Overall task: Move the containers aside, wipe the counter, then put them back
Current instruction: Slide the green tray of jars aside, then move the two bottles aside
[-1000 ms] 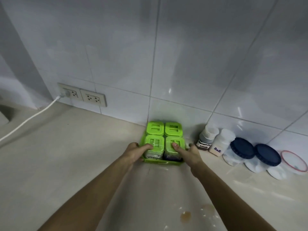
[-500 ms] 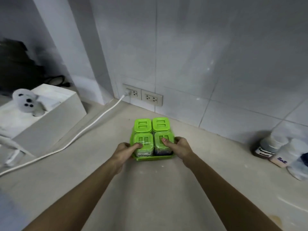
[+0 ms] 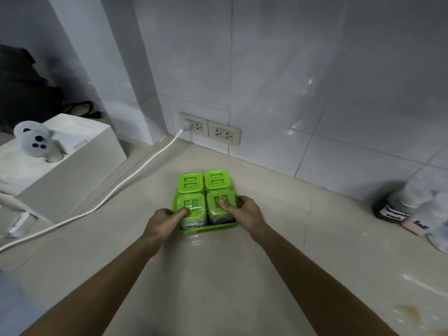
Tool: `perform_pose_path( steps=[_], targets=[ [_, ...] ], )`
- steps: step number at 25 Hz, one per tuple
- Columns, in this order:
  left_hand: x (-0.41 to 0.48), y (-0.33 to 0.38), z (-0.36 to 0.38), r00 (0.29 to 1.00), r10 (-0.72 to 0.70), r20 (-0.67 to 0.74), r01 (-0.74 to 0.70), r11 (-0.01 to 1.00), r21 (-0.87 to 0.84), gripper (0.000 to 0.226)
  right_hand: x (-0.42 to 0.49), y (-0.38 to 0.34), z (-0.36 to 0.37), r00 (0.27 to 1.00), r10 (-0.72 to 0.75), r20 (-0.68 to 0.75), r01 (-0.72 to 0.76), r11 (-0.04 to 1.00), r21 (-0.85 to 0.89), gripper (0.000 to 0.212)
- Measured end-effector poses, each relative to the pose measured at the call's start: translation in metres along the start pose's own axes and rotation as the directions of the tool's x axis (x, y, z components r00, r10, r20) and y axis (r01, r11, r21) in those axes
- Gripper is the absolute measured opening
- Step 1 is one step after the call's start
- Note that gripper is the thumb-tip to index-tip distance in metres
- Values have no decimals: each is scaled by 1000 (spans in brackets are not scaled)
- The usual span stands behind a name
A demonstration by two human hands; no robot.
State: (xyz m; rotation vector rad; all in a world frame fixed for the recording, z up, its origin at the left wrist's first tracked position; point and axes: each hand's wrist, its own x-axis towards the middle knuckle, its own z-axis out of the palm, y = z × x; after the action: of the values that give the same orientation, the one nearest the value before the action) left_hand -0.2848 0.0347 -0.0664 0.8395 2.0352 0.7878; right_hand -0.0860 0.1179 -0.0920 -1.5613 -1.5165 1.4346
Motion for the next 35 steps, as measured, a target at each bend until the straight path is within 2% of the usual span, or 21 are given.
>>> perform_pose_path(
  steps=[1,2,3,5,8,11,15,18,20,23,27,31,35],
  targets=[
    [1,5,1,990,67,-123,-42,980,195,59,-1,0,-6,1000,-20,4,20,999,-37,50],
    [0,13,6,950,208,-231,-107,916,386,58,-3,1,-18,999,-42,-2,42,996,-84,53],
    [-1,22,13,883,384,-270,-198,825,529,52,-5,3,-35,997,-74,-22,70,986,-149,55],
    [-8,51,40,770,615,-170,-394,668,631,39,-11,9,-85,984,-158,-87,124,943,-308,51],
    [-22,99,106,656,747,105,-643,480,597,29,-31,23,-177,948,-265,-177,139,843,-520,38],
    [-45,143,186,563,775,286,-781,386,491,29,-57,42,-264,893,-361,-268,91,728,-679,28],
    [-77,190,287,456,768,450,-882,323,343,38,-73,70,-364,844,-376,-383,-167,494,-853,43],
    [-92,223,349,386,754,532,-920,273,280,56,-73,85,-409,878,-312,-364,-247,357,-901,55],
    [-99,241,385,378,720,582,-926,278,256,67,-71,93,-426,895,-276,-350,-227,393,-891,58],
    [-105,256,419,393,693,605,-919,318,233,71,-65,99,-435,888,-307,-343,-145,520,-842,52],
    [-108,277,435,475,668,573,-878,320,355,54,-58,98,-430,857,-333,-394,-102,639,-763,45],
    [-100,277,402,517,638,571,-850,308,427,48,-54,89,-420,862,-364,-351,-41,641,-766,54],
    [-80,255,319,582,599,550,-807,339,484,46,-41,61,-374,874,-381,-302,107,758,-644,59]
  ],
)
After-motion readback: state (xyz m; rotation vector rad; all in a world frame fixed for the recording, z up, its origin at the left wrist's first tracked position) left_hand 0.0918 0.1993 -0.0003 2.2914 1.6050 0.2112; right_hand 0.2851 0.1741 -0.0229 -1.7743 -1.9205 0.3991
